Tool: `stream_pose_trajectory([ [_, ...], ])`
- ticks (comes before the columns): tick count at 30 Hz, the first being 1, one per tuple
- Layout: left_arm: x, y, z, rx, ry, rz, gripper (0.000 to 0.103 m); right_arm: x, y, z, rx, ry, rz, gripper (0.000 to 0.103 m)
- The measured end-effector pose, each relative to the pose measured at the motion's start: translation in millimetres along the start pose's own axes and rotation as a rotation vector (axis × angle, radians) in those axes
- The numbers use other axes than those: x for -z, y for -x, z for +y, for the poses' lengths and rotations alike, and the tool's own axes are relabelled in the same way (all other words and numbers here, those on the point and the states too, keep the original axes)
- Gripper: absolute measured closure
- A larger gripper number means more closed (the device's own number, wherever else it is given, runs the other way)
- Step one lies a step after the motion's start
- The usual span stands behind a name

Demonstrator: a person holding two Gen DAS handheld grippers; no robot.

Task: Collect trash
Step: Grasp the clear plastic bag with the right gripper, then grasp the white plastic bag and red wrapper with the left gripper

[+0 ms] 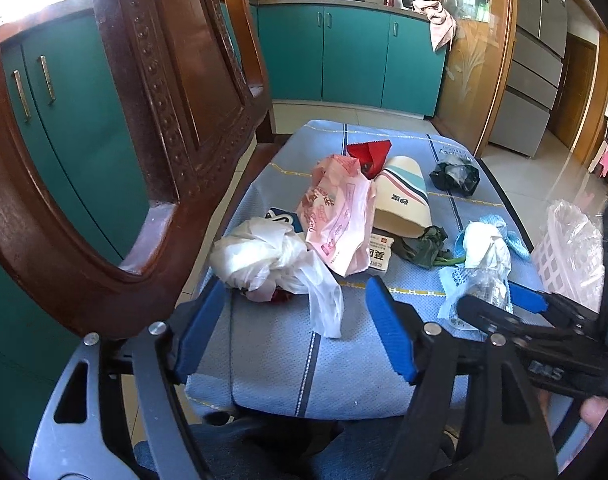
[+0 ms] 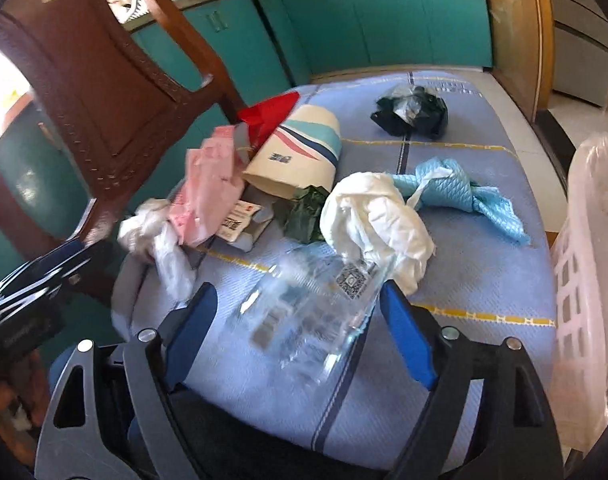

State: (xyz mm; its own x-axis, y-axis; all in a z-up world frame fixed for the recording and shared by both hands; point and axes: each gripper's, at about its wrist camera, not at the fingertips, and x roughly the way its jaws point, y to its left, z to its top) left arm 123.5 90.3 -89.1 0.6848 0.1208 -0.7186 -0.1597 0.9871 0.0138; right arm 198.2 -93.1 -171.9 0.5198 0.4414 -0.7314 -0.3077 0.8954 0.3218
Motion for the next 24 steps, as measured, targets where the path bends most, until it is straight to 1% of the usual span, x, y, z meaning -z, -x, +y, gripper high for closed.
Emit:
stream_pose_trajectory([
  [2,0.0,-1.7,1.9,0.017,0.005,0.01,0.029,-0.2,-6.3,0.8,0.022,-0.004,0.015,0.023],
  [3,-0.3,-4.4,4.3,0.044,0.019,0.024,0.029,1.0,-7.9,1.5,0.033,0.001,0.02,0.035],
  [4,-0.3,-6.9,6.4,0.062,0.035,0.036,0.029,2.5,-8.9,2.3,0.04,0.011,0.03,0.041],
  [5,-0.2,-9.5,8.1,0.074,0.051,0.047,0.029,4.3,-9.2,2.3,0.042,0.016,0.042,0.045],
  [6,-0.8,-13.6,10.4,0.084,0.069,0.059,0.029,5.8,-7.9,0.7,0.039,0.015,0.041,0.048],
  [9,-3.4,-29.0,9.6,0.073,0.073,0.09,0.031,11.3,-0.6,-3.7,0.026,0.005,0.044,0.049],
  [11,-6.0,-39.2,7.3,0.081,0.073,0.107,0.038,14.9,5.6,-5.1,0.024,0.007,0.038,0.049],
  [12,-7.9,-46.6,5.8,0.069,0.07,0.122,0.049,17.3,9.9,-5.5,0.021,0.01,0.035,0.049],
  [13,-9.2,-53.8,4.2,0.054,0.063,0.137,0.054,19.2,13.6,-5.7,0.016,0.012,0.032,0.049],
  [14,-10.0,-61.9,2.1,0.043,0.054,0.155,0.055,21.0,17.8,-6.1,0.012,0.012,0.028,0.049],
  [16,-8.6,-75.8,-0.1,0.044,0.053,0.202,0.068,23.9,27.9,-7.1,0.004,0.009,0.016,0.049],
  [17,-7.2,-81.9,-2.1,0.052,0.05,0.224,0.072,25.0,31.9,-7.7,0.003,0.007,0.009,0.049],
  [19,-6.5,-83.0,-5.7,0.06,0.034,0.226,0.093,27.7,41.0,-9.2,-0.001,0.002,-0.005,0.049],
  [21,-6.3,-78.3,-8.3,0.1,0.028,0.211,0.1,28.7,46.4,-11.6,-0.005,-0.009,-0.017,0.049],
  [23,-5.4,-71.1,-10.9,0.136,0.017,0.195,0.101,29.9,50.2,-14.7,-0.004,-0.019,-0.029,0.049],
  [24,-4.8,-63.1,-13.0,0.186,0.015,0.181,0.101,30.5,51.3,-16.1,0.0,-0.021,-0.033,0.049],
])
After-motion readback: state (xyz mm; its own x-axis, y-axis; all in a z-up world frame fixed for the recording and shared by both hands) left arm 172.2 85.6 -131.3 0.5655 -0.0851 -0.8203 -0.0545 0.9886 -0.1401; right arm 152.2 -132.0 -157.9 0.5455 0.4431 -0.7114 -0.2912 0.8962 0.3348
